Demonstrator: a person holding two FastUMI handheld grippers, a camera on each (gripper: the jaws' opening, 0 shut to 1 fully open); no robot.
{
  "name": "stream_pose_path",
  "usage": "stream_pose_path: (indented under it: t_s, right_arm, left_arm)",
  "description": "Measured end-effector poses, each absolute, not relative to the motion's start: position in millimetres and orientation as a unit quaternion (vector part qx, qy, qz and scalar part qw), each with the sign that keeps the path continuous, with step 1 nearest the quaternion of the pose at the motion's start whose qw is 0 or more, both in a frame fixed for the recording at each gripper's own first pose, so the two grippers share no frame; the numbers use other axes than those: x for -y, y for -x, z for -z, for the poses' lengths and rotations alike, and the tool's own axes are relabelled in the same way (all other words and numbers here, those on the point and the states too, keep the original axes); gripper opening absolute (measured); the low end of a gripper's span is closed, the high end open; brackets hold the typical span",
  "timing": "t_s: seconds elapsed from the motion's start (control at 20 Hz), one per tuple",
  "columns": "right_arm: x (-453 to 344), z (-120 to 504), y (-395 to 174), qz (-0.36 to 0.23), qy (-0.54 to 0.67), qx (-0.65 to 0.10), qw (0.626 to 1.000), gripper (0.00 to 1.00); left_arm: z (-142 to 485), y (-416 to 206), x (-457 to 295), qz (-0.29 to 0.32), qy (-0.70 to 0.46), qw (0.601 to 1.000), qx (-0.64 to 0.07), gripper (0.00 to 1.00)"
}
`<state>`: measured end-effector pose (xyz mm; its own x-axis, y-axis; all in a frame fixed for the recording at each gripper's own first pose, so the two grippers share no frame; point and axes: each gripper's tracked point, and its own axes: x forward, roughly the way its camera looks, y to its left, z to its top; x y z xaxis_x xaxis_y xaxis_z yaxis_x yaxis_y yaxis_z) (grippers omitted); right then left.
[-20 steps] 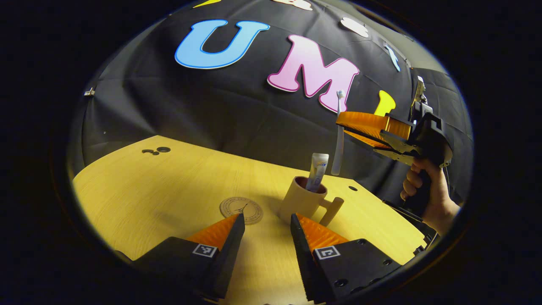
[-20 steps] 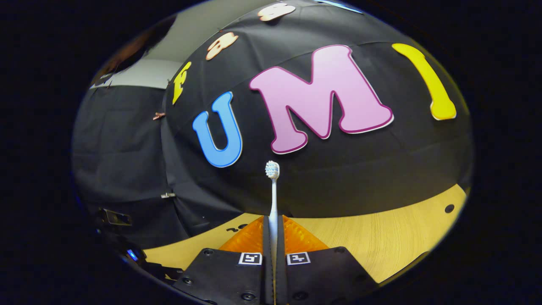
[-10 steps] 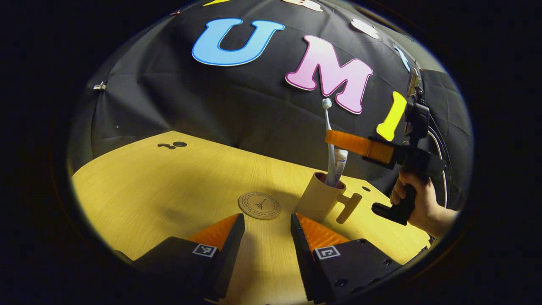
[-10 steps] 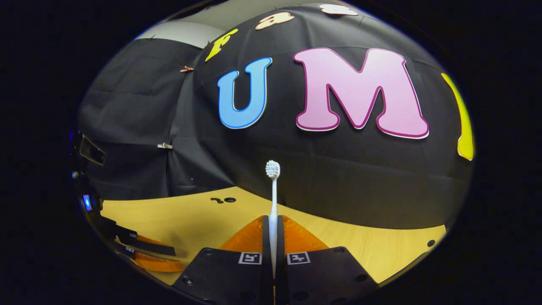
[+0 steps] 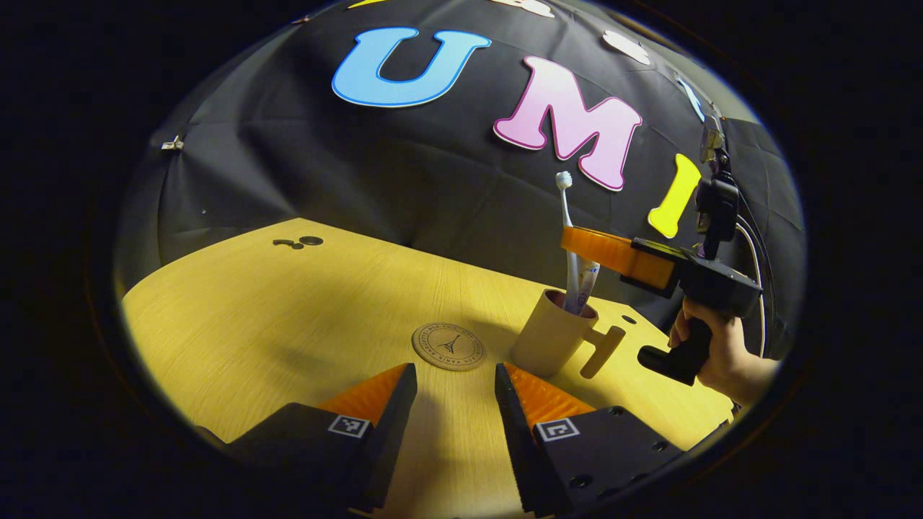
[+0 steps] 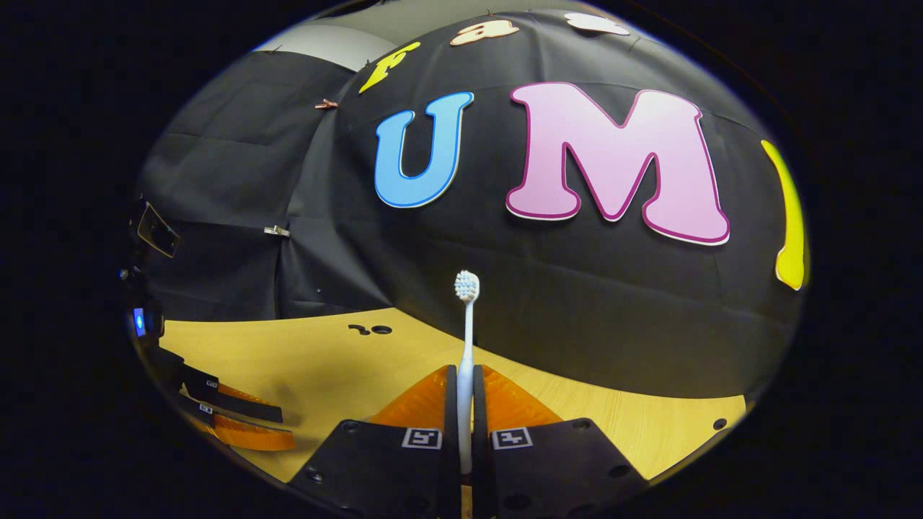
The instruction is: Put the toothbrush and toothpaste on the desktop into the cup, then pick up the cup and place it on the coaster on the desktop.
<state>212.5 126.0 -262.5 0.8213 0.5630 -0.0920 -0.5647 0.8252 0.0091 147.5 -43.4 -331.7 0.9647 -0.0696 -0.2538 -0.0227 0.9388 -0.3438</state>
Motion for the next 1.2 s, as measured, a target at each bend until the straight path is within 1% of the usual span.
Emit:
stream_pose_path:
  t_s: [0.45, 0.5, 0.75, 0.85, 1.0, 1.2]
  right_arm:
    - [-121.2, 260.3, -204.1, -0.287, 0.022, -0.051, 0.956, 0.13]
    - [-119.6, 259.6, -202.9, -0.285, 0.024, -0.052, 0.957, 0.18]
    - [-108.9, 246.0, -189.4, -0.282, 0.029, -0.057, 0.957, 0.17]
    - [-103.5, 247.7, -177.1, -0.288, 0.026, -0.083, 0.954, 0.18]
    - [-91.2, 261.9, -155.7, -0.293, -0.005, -0.154, 0.944, 0.18]
    - [-60.4, 294.7, -136.9, -0.250, -0.015, -0.264, 0.931, 0.18]
  left_arm:
    - [330.0, -142.8, 39.3, 0.009, 0.175, 0.975, -0.135, 0.69]
    - [330.5, -142.4, 39.8, 0.009, 0.174, 0.975, -0.135, 0.69]
    - [327.8, -138.9, 41.6, 0.014, 0.171, 0.975, -0.137, 0.69]
    - [326.5, -137.4, 42.7, 0.015, 0.171, 0.976, -0.137, 0.69]
    - [319.7, -132.9, 40.0, 0.014, 0.169, 0.977, -0.131, 0.69]
    - [316.1, -124.8, 34.3, 0.013, 0.170, 0.977, -0.128, 0.69]
